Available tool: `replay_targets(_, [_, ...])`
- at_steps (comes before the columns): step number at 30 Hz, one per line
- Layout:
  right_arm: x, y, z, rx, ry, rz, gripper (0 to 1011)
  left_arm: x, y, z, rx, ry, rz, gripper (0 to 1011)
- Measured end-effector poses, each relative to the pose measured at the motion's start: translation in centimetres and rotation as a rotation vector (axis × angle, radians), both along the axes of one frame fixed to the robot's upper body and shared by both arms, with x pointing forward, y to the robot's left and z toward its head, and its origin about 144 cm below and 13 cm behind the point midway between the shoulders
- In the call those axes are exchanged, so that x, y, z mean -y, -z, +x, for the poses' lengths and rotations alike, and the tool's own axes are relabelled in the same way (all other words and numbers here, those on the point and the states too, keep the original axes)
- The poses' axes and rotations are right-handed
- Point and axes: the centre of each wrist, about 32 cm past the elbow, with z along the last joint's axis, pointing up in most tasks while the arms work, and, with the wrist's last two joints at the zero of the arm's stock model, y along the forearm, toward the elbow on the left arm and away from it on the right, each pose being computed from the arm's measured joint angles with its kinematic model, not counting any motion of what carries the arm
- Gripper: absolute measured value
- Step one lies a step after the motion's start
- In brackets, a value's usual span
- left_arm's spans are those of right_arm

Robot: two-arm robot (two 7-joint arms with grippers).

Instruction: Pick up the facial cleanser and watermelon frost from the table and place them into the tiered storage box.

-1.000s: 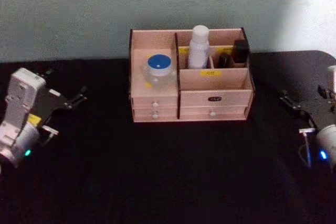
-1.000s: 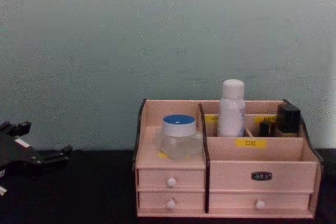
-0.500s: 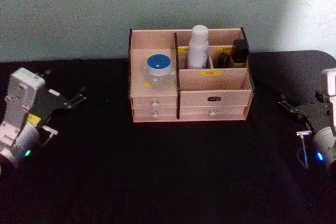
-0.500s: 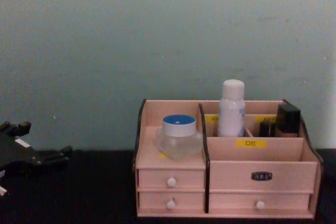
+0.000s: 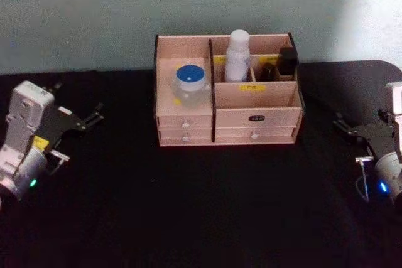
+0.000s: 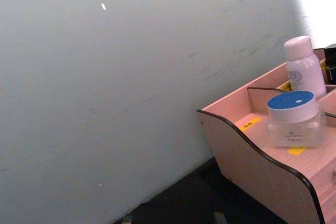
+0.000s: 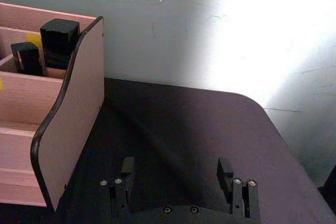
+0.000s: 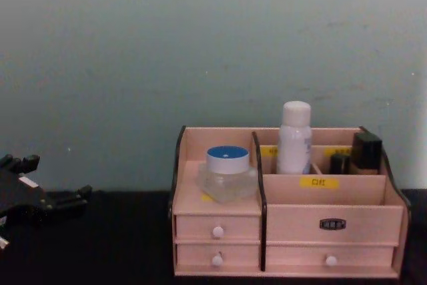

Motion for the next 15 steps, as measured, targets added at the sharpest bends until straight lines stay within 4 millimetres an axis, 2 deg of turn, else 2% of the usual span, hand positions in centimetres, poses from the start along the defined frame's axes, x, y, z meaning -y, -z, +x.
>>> replay_targets(15, [0.01,-0.02,-0.03,0.002,0.001,-0.001,1000,0.00,0.00,0.00,0.000,0.000,0.000,1001])
